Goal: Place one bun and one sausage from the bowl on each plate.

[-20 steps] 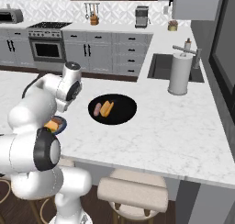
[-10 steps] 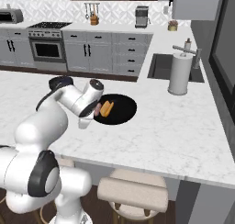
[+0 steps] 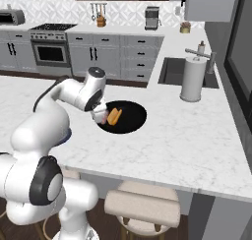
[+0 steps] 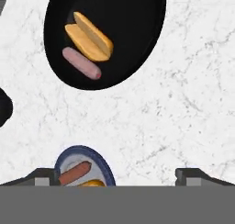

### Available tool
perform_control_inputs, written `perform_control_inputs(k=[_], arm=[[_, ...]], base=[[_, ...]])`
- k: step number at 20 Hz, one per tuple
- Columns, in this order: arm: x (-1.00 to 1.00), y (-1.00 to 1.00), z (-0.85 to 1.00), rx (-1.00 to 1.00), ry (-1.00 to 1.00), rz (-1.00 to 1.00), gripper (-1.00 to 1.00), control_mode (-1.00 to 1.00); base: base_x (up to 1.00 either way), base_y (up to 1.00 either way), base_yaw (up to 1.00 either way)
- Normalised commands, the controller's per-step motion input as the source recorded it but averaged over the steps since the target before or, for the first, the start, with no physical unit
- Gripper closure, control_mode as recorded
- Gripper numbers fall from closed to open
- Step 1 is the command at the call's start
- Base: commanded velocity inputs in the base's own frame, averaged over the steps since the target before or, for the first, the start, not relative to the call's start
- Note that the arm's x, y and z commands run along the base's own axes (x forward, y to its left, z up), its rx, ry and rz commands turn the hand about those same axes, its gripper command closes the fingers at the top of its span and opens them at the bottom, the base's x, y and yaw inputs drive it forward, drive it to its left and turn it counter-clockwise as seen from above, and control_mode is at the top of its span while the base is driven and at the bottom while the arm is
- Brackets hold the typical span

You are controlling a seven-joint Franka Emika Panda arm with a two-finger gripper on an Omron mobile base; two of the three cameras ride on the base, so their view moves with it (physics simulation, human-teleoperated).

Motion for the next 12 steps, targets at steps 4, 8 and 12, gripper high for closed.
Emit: perform_control_inputs(k=[4,8,12], arm=[[0.75,-0.45,-0.27,-0.47,-0.04,0.34,-1.00,-1.00],[1.00,-0.47,-0.29,-0.24,0.18,0.42,-1.00,-1.00],[0.41,-0.02,-0.31,-0.05,0.15,0.23,-1.00,-1.00]], base=[[0.00,0.00,0.00],[0.00,0.00,0.00],[0.00,0.00,0.00]])
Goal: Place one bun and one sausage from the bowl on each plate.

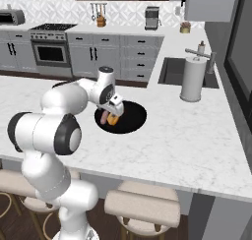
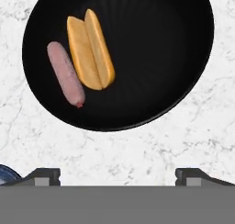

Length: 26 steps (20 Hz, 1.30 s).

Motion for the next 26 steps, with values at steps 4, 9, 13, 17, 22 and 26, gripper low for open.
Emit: perform_control_inputs(k=[4,9,13,17,22,26], arm=[[0.77,0.10,-0.45,0.00,0.02,0.03,-1.00,-1.00],[0.68,0.14,-0.66,-0.02,0.05,0.04,-1.00,-1.00],[0.34,0.02,-0.61,-0.07,0.01,0.03,-1.00,-1.00],[0.28,0.00,-0.33,-0.08,-0.01,0.00,-1.00,-1.00],[0.29,0.01,-0.22,-0.01,-0.04,0.00,-1.00,-1.00],[0.18,0.00,-0.26,0.00,-0.05,0.00,-1.00,-1.00]], base=[[0.00,0.00,0.00],[0.00,0.00,0.00],[0.00,0.00,0.00],[0.00,0.00,0.00],[0.00,0.00,0.00],[0.00,0.00,0.00]])
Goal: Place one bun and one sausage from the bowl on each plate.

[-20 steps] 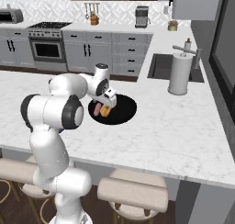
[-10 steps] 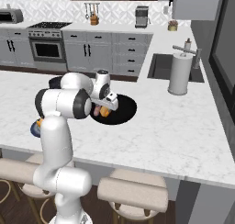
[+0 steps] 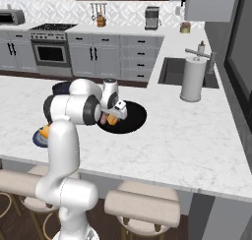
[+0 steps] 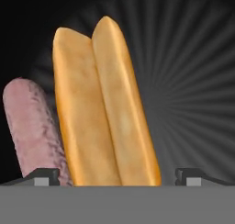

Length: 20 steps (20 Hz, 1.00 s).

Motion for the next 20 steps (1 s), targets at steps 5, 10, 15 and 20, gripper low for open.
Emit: perform_control_inputs(k=[5,10,15,20], arm=[[0.25,0.01,-0.24,0.00,-0.06,0.00,-1.00,-1.00],[0.35,0.02,-0.11,-0.02,-0.09,0.00,-1.00,-1.00],[0.03,0.00,-0.31,-0.02,0.00,0.00,-1.00,-1.00],[0.00,0.00,-0.17,0.00,-0.01,0.00,1.00,-1.00]], base=[[0.00,0.00,0.00],[0.00,0.00,0.00],[0.00,0.00,0.00],[0.00,0.00,0.00]])
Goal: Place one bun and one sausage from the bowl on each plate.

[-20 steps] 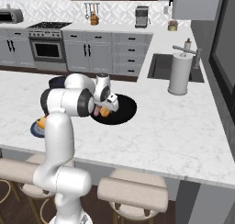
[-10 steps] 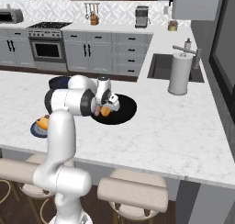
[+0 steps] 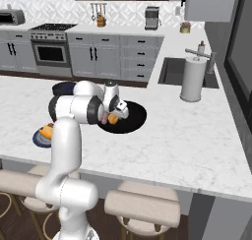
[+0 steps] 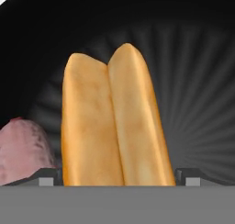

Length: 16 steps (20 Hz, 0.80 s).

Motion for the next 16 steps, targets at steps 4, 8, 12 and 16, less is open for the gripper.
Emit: perform_control_inputs(k=[4,8,12,16], arm=[[-0.20,0.00,0.38,0.00,-0.01,0.00,1.00,-1.00],[-0.70,0.00,1.00,0.00,-0.07,0.00,1.00,-1.00],[-0.97,0.02,1.00,0.00,-0.13,0.00,1.00,-1.00],[-1.00,0.08,0.88,0.00,-0.05,0.04,1.00,-1.00]], base=[[0.00,0.00,0.00],[0.00,0.00,0.00],[0.00,0.00,0.00],[0.00,0.00,0.00]])
